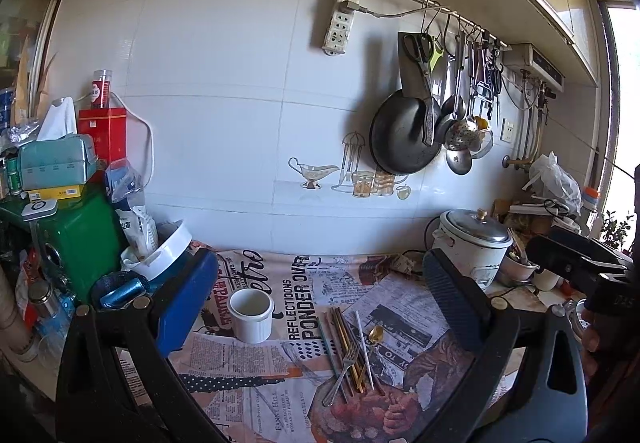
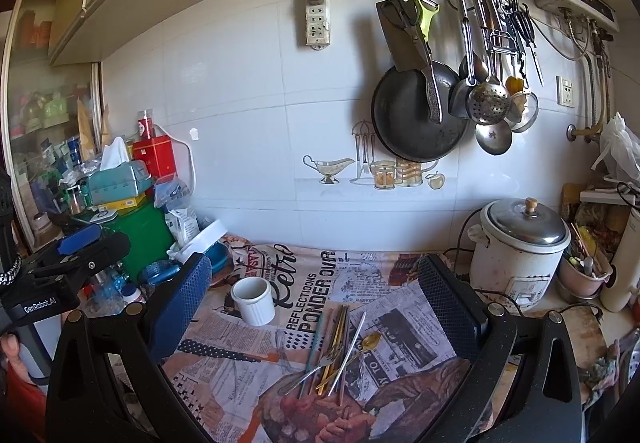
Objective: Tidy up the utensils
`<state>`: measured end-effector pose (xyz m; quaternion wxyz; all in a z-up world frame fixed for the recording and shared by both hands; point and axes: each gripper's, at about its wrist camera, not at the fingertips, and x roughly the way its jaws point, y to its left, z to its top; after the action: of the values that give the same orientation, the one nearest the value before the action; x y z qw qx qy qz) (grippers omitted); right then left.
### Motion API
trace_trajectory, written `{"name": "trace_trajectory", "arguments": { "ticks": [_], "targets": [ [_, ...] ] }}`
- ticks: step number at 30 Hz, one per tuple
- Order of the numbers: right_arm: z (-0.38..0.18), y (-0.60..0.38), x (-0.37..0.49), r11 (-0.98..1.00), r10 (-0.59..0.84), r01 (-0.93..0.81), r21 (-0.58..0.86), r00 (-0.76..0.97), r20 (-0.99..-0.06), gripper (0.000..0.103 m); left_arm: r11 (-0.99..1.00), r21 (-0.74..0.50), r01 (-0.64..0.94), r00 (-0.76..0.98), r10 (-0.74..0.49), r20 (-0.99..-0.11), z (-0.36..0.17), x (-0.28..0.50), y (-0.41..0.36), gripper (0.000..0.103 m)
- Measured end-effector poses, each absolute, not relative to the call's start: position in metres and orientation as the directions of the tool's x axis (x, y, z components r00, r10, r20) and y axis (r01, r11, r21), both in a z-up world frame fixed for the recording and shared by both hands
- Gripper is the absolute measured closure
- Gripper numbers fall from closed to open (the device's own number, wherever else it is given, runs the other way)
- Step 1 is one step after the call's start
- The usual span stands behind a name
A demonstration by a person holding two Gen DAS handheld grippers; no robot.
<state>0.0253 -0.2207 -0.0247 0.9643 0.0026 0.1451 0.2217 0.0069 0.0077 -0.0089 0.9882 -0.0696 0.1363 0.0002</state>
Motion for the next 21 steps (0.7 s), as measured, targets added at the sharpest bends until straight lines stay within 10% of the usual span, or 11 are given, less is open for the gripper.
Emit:
{"name": "trace_trajectory", "arguments": {
  "ticks": [21],
  "targets": [
    [-0.0213,-0.2247,0.0249,0.906,0.421,-0.417,0.074,0.865,-0.275,0.000,0.991,-0.132,-0.016,0.963,-0.020,-0.269,-0.0074,0.0082,0.0036,0.000]
  ]
}}
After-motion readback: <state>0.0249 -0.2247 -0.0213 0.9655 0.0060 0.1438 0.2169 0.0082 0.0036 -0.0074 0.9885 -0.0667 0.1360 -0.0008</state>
